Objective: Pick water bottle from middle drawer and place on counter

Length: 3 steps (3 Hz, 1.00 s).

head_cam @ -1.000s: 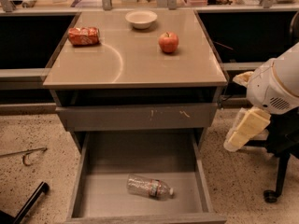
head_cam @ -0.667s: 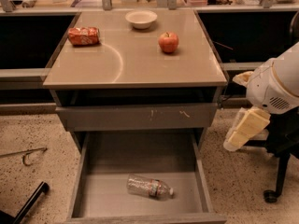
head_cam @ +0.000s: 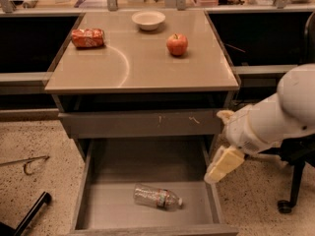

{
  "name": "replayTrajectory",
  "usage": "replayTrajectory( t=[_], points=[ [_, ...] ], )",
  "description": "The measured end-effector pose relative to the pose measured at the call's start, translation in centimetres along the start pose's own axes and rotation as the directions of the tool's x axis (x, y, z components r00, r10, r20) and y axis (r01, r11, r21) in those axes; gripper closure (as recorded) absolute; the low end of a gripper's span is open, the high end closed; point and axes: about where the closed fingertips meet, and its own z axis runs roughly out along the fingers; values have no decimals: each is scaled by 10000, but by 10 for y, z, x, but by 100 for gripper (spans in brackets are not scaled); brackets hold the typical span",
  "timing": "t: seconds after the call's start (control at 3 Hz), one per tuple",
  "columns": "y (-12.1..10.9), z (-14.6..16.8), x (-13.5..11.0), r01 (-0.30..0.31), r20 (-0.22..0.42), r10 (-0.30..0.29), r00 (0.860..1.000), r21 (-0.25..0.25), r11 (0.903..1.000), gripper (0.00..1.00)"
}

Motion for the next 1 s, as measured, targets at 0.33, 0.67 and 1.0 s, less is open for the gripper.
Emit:
replayTrajectory(
  t=[0.33, 0.67, 1.0],
  points=[
    [18, 70, 0, 26, 631, -25, 9980, -26, 10000, 0],
    [18, 70, 0, 27, 631, -25, 9980, -26, 10000, 0],
    [24, 107, 4, -221, 1132, 248, 9933, -245, 9995, 0]
  ],
)
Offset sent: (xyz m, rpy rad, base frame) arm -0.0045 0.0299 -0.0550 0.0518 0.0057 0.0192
